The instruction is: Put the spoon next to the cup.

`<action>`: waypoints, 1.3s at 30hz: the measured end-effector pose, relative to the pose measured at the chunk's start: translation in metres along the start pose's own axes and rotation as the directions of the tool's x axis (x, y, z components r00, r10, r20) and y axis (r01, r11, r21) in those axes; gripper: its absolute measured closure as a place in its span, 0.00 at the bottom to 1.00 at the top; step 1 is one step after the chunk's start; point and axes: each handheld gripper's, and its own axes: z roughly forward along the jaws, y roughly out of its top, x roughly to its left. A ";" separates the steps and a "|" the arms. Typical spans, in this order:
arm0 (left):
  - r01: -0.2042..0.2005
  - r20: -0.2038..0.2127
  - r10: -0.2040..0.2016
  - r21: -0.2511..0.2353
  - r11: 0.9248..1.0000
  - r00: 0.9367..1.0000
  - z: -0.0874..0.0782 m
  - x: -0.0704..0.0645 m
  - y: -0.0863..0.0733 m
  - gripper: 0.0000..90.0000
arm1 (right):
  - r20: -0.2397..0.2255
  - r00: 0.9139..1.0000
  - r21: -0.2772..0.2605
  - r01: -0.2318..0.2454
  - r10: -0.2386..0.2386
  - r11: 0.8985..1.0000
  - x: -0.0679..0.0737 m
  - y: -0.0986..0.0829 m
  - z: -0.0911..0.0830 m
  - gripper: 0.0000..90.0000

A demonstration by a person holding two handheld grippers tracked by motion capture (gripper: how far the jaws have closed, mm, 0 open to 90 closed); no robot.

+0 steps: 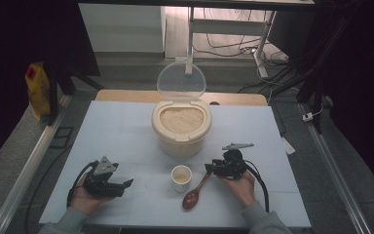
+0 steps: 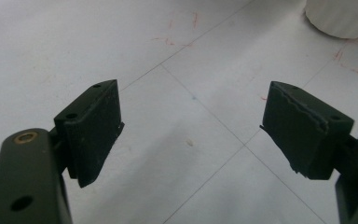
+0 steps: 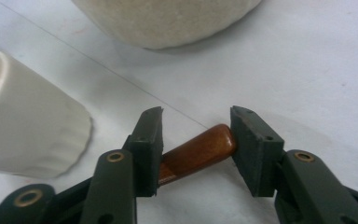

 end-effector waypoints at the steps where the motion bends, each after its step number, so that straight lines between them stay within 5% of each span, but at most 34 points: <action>1: 0.000 0.000 0.000 0.000 1.000 1.000 0.000 0.000 0.000 0.21 | 0.000 1.000 -0.003 0.001 -0.001 1.000 0.000 0.000 0.000 0.60; 9: 0.003 0.000 -0.003 -0.003 1.000 1.000 -0.001 0.000 0.000 0.21 | 0.037 0.999 -0.036 0.007 -0.006 0.999 -0.002 0.001 -0.003 0.57; 18: 0.003 -0.001 -0.003 -0.004 1.000 1.000 -0.002 0.000 -0.001 0.21 | 0.047 0.997 -0.094 0.073 -0.069 0.993 -0.002 -0.003 -0.023 0.57; 23: 0.007 0.001 -0.007 -0.006 1.000 1.000 -0.003 -0.001 -0.002 0.21 | 0.074 0.989 -0.132 0.138 -0.129 0.982 -0.003 -0.013 -0.044 0.56; 39: 0.006 0.008 -0.006 -0.012 1.000 1.000 -0.004 -0.002 -0.002 0.21 | 0.115 0.968 -0.204 0.242 -0.222 0.949 -0.013 -0.044 -0.093 0.53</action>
